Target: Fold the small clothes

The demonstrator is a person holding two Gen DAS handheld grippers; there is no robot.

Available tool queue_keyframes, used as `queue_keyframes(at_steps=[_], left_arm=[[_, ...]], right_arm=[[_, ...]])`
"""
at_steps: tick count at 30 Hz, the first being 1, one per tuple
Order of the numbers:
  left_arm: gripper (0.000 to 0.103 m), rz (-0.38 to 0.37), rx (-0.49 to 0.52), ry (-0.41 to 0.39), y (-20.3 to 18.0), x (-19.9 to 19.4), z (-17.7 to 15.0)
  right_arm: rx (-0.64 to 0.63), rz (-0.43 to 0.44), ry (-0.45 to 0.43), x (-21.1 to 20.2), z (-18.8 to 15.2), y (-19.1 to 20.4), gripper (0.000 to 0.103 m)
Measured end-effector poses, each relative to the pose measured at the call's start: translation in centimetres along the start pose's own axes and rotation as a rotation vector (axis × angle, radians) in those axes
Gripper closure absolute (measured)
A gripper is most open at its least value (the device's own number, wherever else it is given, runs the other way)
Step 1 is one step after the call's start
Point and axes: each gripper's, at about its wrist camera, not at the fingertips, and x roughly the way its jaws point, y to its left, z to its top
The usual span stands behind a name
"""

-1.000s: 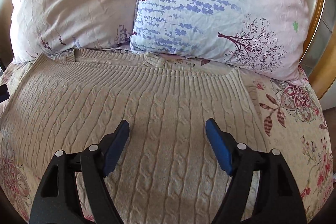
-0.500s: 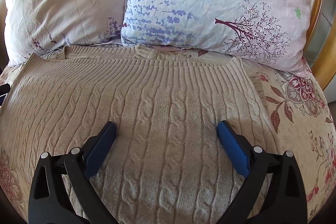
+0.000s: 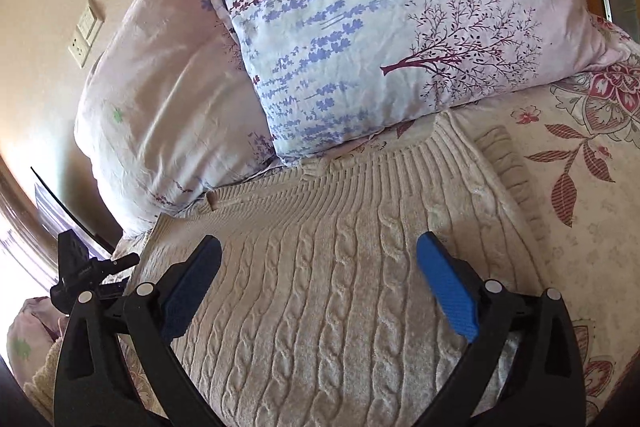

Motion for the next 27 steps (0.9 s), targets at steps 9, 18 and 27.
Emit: queue_keyframes(at_steps=[9, 18, 27], left_arm=[[0.075, -0.1, -0.156, 0.044, 1.5, 0.9, -0.2], [0.081, -0.204, -0.217, -0.021, -2.1, -0.4, -0.1], [0.085, -0.371, -0.156, -0.024, -12.6, 0.2, 0.2]], right_arm=[[0.093, 0.099, -0.057, -1.3, 0.4, -1.5, 0.003], [0.137, 0.122, -0.15, -3.3, 1.0, -2.6, 0.003], [0.231, 0.155, -0.257, -5.8, 1.7, -4.8, 0.003]])
